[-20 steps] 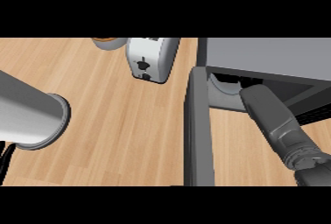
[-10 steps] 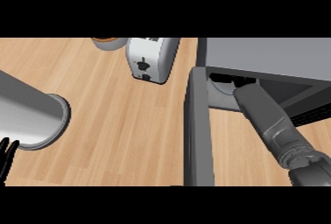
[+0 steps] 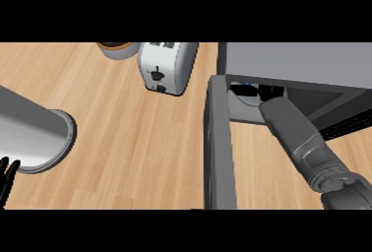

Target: Pick up the milk, place it into the microwave and close the microwave

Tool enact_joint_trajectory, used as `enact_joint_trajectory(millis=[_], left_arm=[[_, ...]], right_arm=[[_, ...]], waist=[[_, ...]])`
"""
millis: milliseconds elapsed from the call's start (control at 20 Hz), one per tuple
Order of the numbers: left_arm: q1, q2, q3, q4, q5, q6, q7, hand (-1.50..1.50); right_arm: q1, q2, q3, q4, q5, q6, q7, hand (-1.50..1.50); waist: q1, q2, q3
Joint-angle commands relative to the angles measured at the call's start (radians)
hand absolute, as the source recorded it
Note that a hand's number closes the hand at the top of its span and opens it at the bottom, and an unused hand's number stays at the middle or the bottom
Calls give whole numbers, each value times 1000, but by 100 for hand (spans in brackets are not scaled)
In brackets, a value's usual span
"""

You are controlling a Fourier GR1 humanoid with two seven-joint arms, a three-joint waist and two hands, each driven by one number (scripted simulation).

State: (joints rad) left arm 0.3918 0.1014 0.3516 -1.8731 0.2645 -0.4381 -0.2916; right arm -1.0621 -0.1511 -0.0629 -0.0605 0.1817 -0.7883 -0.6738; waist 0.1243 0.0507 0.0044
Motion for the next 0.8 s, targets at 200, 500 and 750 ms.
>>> enact_joint_trajectory(millis=[200, 500, 750], left_arm=[[44, -11, 14, 18, -15, -29, -67, -150], [48, -48, -22, -86, -15, 26, 33, -150], [106, -99, -79, -99, -100, 29, -26, -150]], right_arm=[[71, -25, -27, -16, -22, 73, -70, -150], [69, -15, -59, -51, -53, 187, -117, -150], [122, -4, -95, -75, -94, 337, -181, -150]], waist=[[-20, -9, -1], [-46, -19, 0], [-74, -32, -1]])
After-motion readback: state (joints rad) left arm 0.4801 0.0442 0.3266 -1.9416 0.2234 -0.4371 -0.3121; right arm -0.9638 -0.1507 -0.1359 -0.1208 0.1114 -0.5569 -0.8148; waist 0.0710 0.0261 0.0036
